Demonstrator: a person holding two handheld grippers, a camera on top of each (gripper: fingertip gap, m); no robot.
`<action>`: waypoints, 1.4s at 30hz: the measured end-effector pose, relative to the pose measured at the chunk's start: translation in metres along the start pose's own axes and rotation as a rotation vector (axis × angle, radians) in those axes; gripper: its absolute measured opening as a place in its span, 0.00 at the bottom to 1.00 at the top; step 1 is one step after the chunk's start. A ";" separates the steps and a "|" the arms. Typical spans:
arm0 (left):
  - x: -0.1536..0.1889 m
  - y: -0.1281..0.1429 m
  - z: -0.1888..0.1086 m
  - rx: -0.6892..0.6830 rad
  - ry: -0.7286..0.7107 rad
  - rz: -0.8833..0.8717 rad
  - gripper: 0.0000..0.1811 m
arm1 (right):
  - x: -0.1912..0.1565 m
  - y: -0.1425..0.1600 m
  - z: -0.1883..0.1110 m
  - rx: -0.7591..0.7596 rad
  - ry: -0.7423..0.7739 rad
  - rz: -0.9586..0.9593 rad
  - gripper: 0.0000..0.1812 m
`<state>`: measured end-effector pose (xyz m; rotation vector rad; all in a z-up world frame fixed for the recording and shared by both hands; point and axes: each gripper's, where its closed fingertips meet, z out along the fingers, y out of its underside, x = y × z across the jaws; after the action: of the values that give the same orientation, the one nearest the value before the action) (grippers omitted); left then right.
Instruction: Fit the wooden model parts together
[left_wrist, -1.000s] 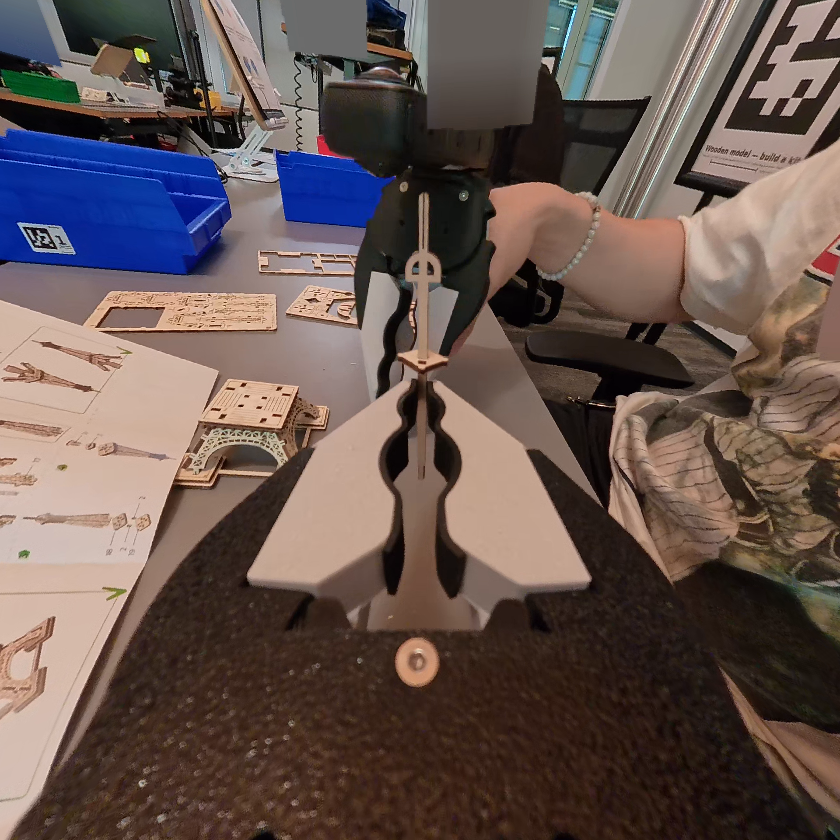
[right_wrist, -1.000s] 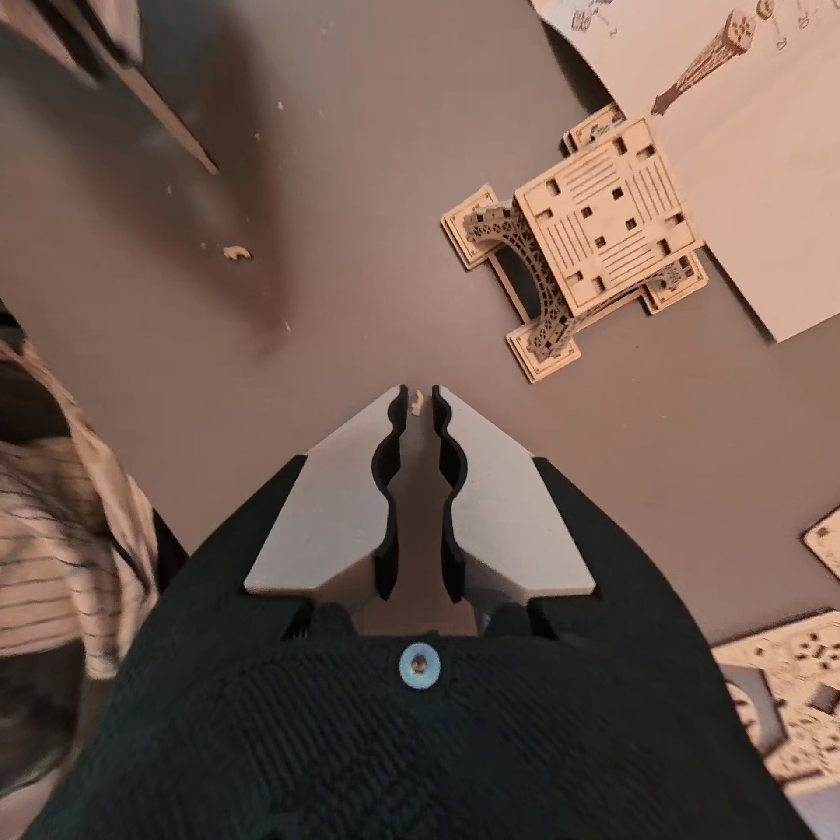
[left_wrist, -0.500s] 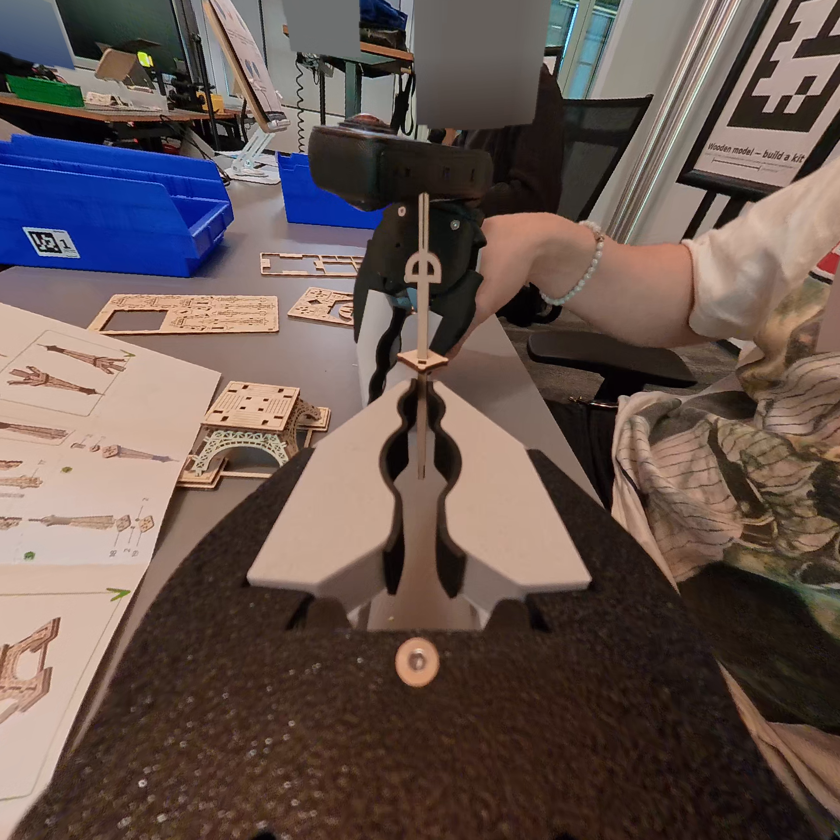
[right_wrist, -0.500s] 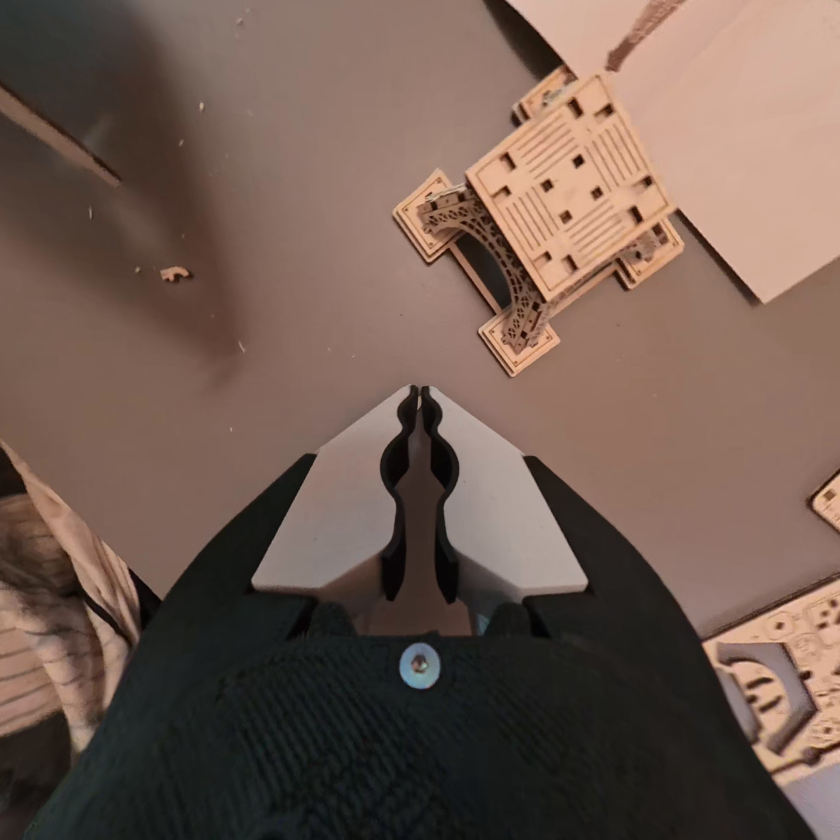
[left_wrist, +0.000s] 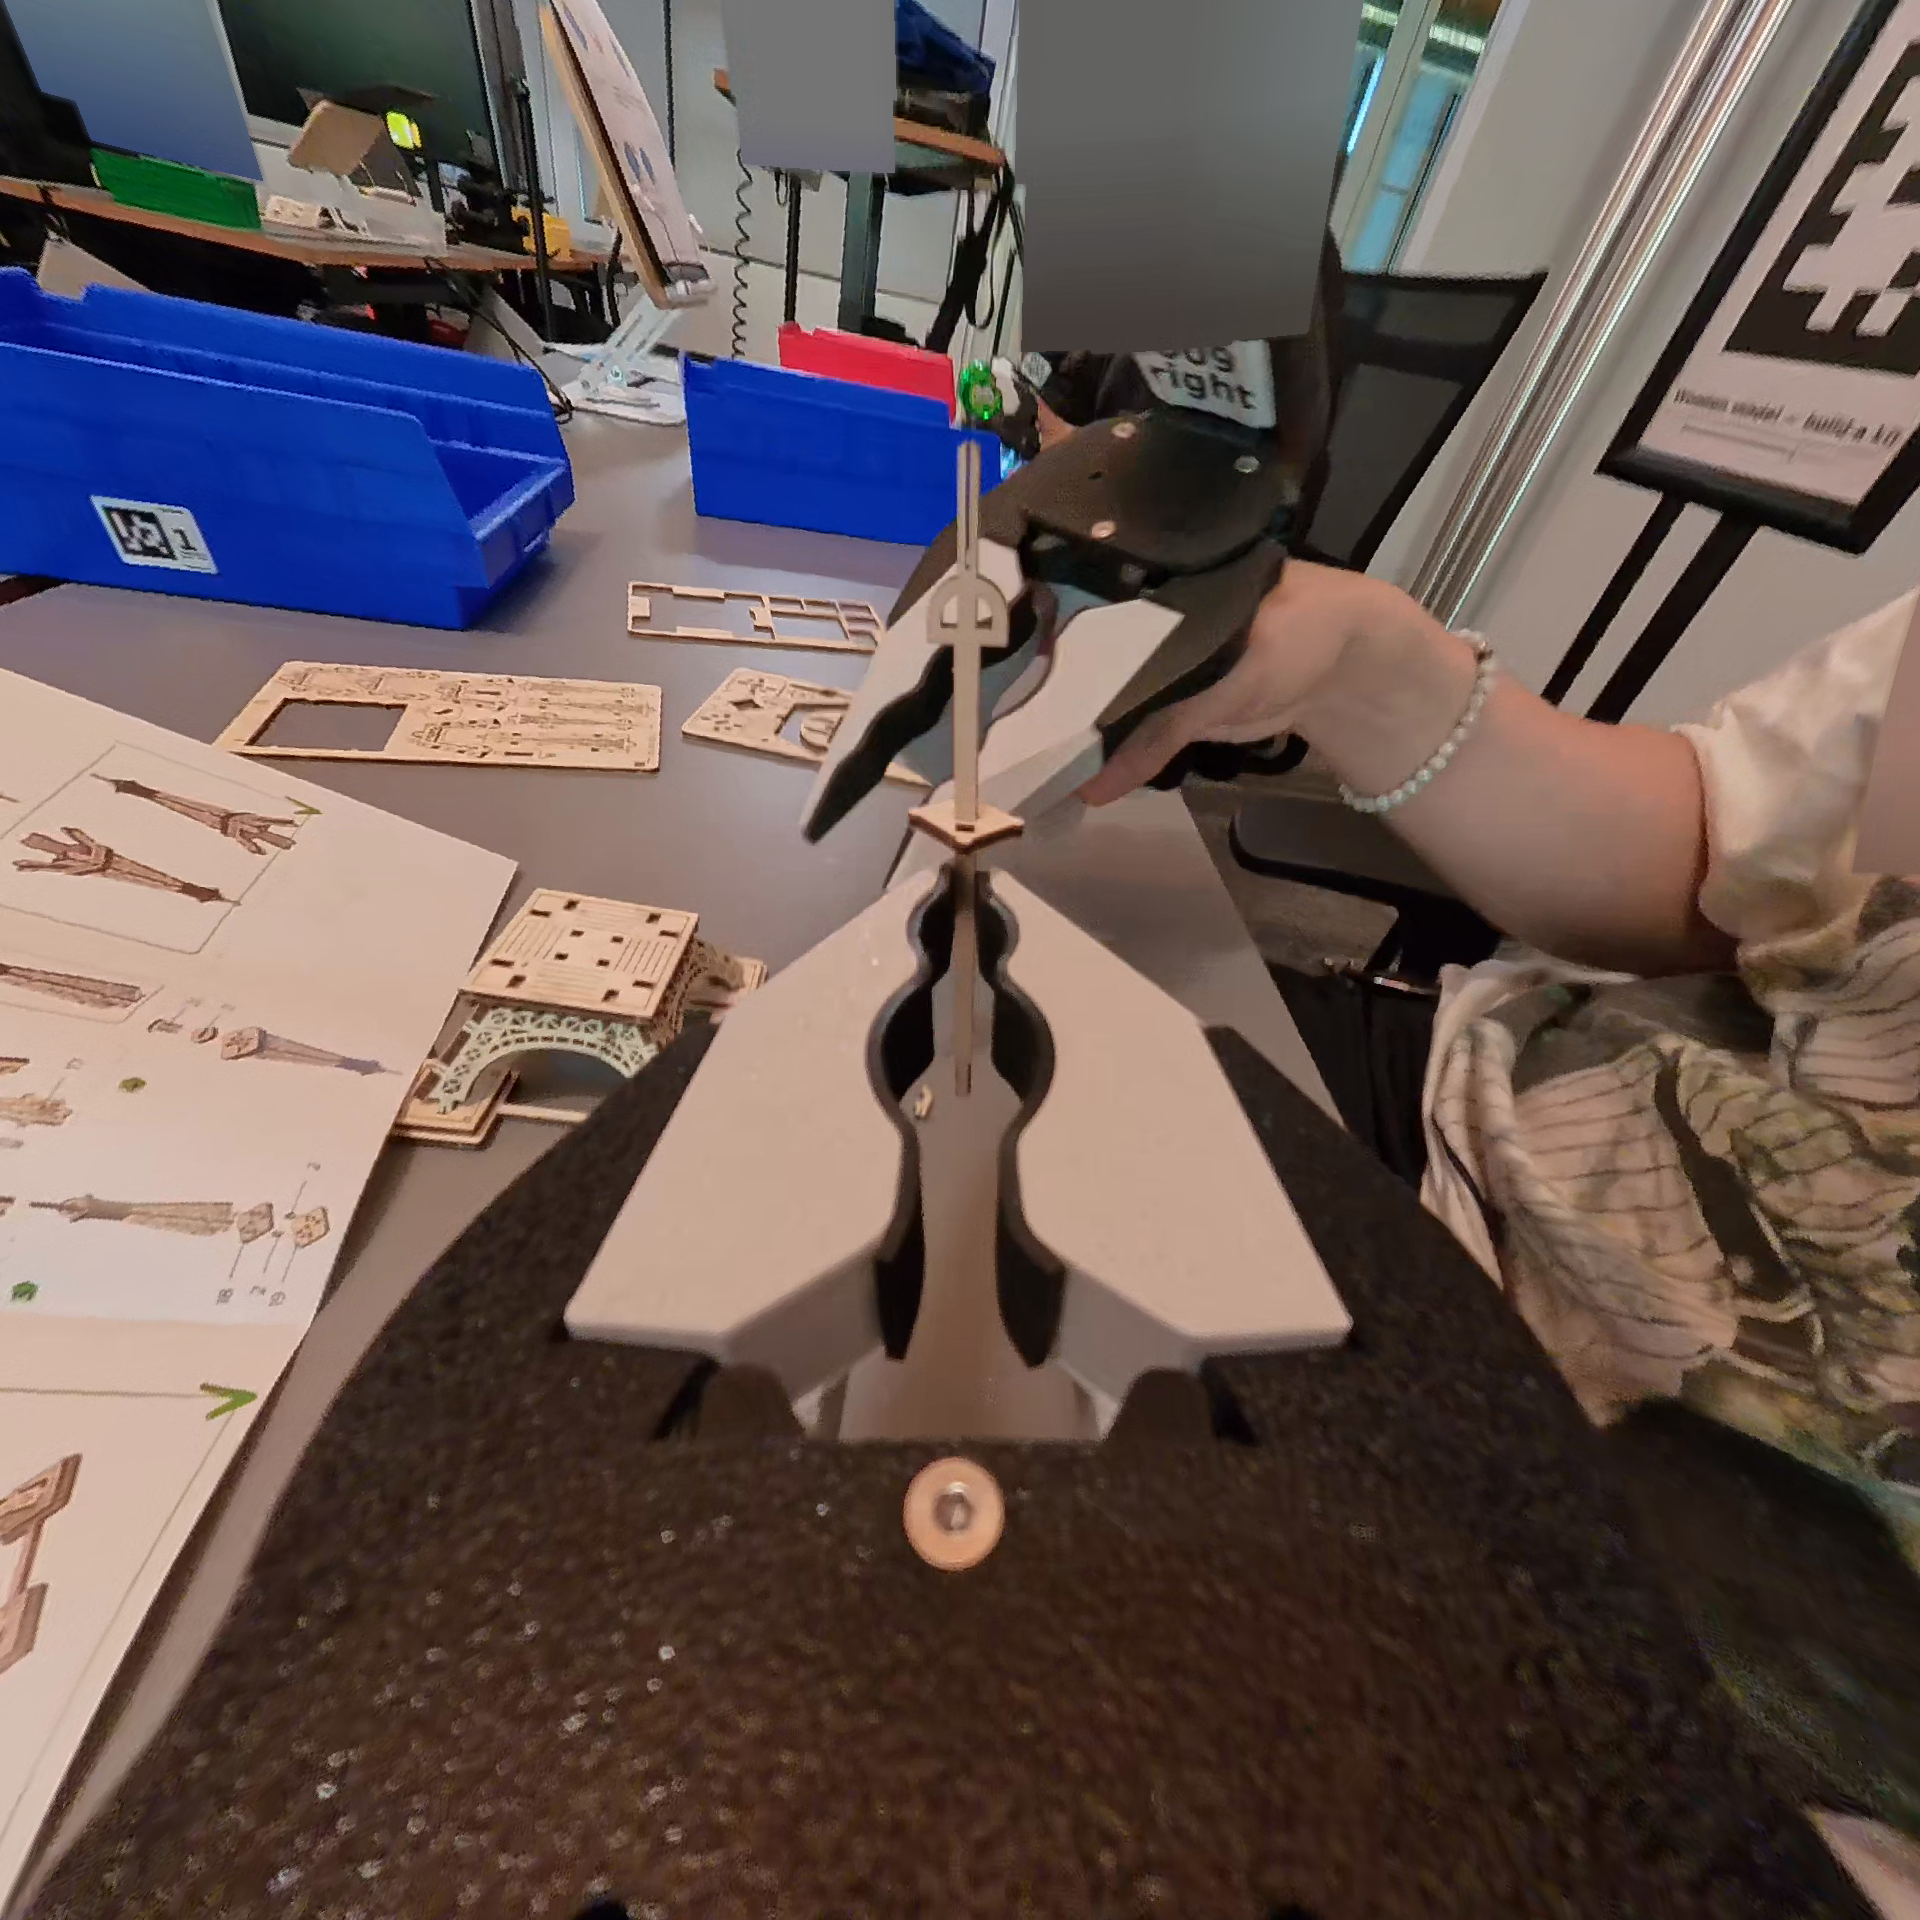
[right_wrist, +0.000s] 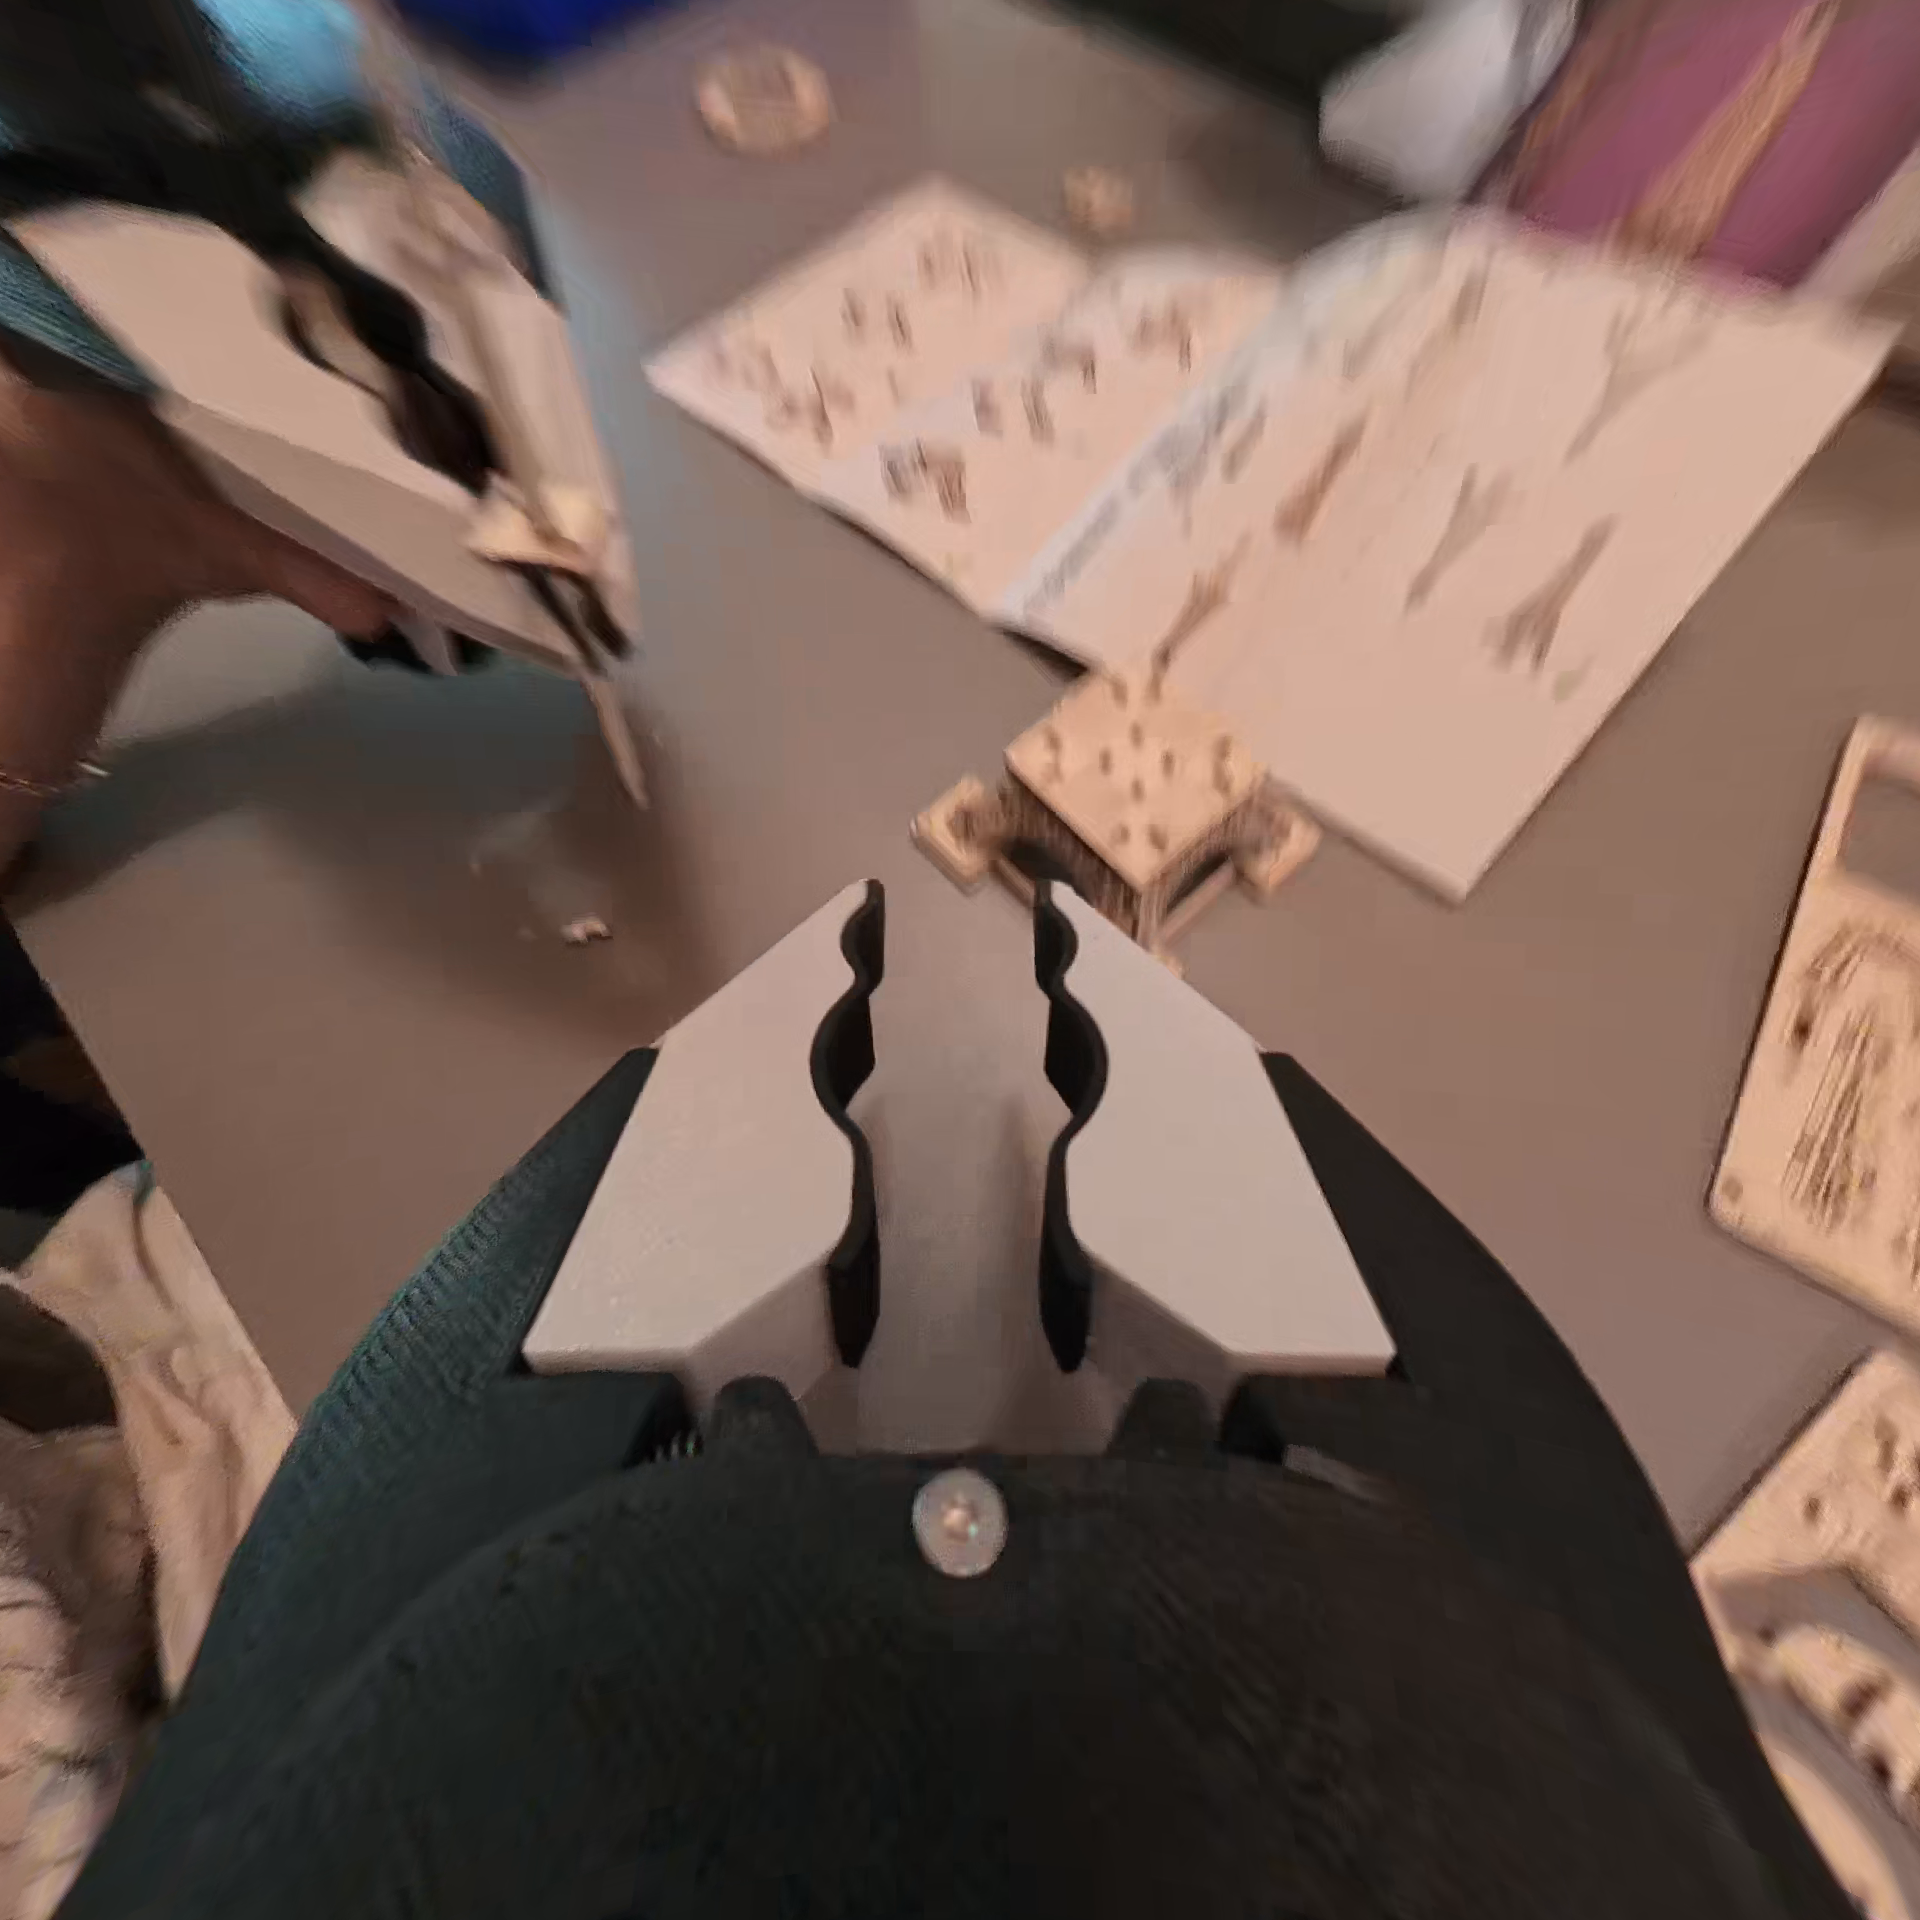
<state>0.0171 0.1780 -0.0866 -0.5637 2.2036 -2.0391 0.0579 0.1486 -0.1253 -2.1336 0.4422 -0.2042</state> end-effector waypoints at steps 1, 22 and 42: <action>0.000 -0.003 0.001 0.019 -0.002 -0.010 0.00 | -0.006 -0.016 -0.006 0.098 -0.028 -0.049 0.13; 0.011 -0.013 0.049 0.075 -0.029 0.031 0.00 | -0.032 -0.022 -0.051 0.509 -0.245 -0.090 0.09; 0.009 -0.011 0.061 0.044 -0.091 0.071 0.10 | -0.021 -0.014 -0.055 0.626 -0.220 -0.075 0.01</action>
<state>0.0297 0.1166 -0.0806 -0.5536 2.0924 -1.9801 0.0252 0.1215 -0.0819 -1.5348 0.1391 -0.1257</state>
